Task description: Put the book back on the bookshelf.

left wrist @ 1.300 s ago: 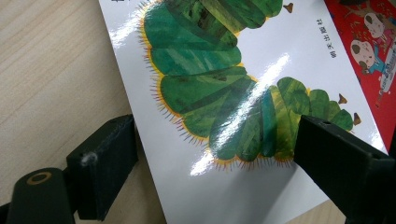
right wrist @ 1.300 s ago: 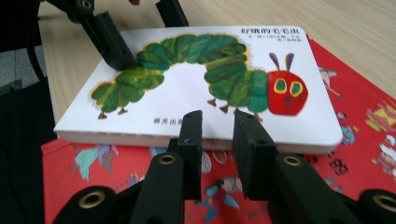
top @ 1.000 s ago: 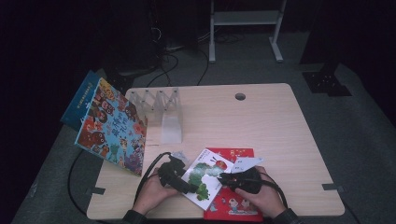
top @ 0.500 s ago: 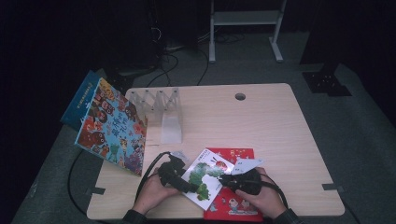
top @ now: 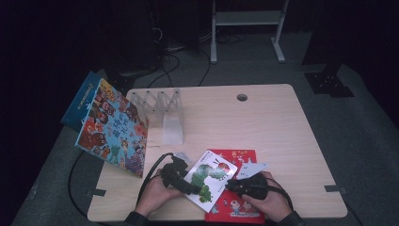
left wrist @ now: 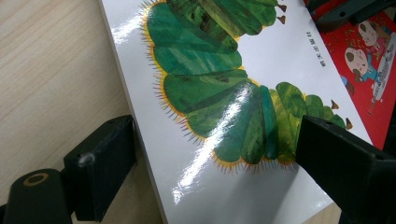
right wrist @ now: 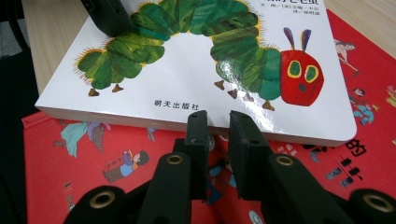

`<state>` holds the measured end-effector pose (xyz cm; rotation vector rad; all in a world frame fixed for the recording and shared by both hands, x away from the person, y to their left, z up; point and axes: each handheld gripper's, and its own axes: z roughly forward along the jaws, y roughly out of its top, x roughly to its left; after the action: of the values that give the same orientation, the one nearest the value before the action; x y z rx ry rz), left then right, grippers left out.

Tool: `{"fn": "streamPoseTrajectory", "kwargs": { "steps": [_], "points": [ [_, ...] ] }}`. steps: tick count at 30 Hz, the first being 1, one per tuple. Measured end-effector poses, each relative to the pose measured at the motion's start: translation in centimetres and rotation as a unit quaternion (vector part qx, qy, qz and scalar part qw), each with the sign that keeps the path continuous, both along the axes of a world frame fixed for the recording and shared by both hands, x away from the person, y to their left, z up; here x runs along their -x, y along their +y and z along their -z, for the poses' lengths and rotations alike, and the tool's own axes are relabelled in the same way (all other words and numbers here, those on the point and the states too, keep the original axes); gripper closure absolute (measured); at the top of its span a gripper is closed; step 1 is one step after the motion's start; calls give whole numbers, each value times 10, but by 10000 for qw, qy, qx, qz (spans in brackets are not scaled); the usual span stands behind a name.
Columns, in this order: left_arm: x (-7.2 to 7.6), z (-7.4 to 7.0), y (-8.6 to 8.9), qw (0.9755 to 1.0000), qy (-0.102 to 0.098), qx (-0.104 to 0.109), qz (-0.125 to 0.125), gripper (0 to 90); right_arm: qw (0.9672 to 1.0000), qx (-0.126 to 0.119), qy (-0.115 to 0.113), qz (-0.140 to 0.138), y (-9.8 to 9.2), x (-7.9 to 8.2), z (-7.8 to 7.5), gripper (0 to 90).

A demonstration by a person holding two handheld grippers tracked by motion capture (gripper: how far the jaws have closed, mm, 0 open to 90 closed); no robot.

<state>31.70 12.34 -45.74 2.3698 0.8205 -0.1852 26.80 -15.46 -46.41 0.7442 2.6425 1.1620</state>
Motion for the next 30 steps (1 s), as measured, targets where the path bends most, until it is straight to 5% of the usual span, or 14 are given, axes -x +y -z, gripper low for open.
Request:
{"fn": "streamPoseTrajectory", "kwargs": {
  "steps": [17,30],
  "points": [
    [0,-4,-6,9998,21,-177,-67,118,9999,-37,112,107,-5,1,3,785],
    [0,-14,3,9990,143,353,-236,139,9998,-31,148,123,-6,0,3,781]
  ]
}}
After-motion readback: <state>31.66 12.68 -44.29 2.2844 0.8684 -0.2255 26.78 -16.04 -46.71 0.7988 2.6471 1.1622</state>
